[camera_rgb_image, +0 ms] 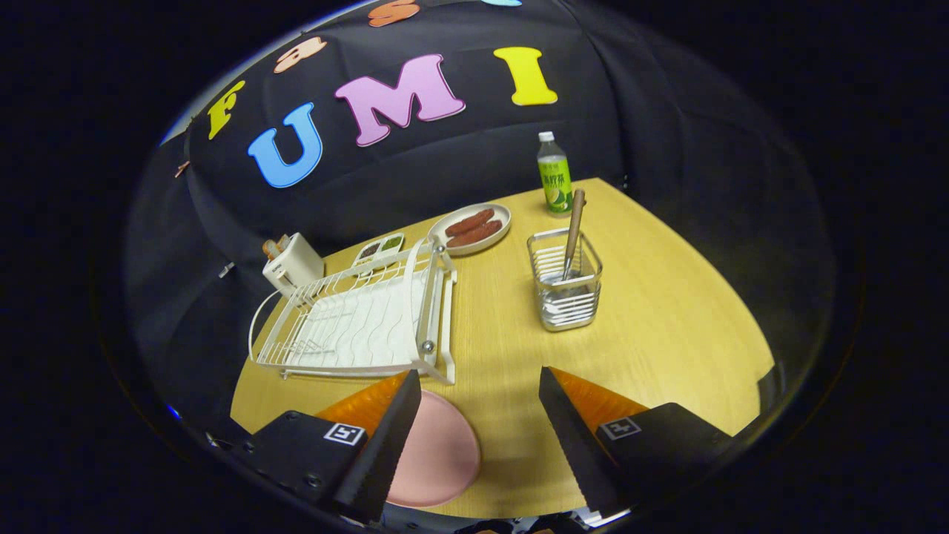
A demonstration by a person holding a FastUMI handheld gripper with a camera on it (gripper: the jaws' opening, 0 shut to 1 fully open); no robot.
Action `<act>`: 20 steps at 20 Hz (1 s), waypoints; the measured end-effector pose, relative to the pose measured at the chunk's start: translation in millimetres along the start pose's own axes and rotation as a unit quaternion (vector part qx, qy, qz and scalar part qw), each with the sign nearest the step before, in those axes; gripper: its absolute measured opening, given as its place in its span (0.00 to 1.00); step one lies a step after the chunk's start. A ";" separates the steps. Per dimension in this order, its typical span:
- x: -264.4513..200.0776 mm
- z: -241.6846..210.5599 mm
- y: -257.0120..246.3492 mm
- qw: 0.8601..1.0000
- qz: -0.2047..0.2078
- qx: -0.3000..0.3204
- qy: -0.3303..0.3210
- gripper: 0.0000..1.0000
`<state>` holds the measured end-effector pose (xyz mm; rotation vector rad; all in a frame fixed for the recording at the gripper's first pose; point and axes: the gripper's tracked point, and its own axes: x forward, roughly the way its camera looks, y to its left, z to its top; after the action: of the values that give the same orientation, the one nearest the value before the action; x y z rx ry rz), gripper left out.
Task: Take the plate from the dish rack, then take the spoon from the basket and place it into the plate.
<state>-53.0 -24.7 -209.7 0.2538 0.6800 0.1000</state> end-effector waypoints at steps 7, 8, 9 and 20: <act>-24.1 97.1 -14.0 0.993 -0.058 -0.031 -0.096 0.98; -20.0 106.7 -18.7 0.992 -0.064 -0.033 -0.105 0.98; -13.4 116.1 -24.2 0.991 -0.070 -0.035 -0.112 0.98; 127.6 146.6 -103.4 0.994 -0.079 0.001 -0.072 0.99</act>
<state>139.5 -131.5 -204.9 0.2060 0.5541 -0.0708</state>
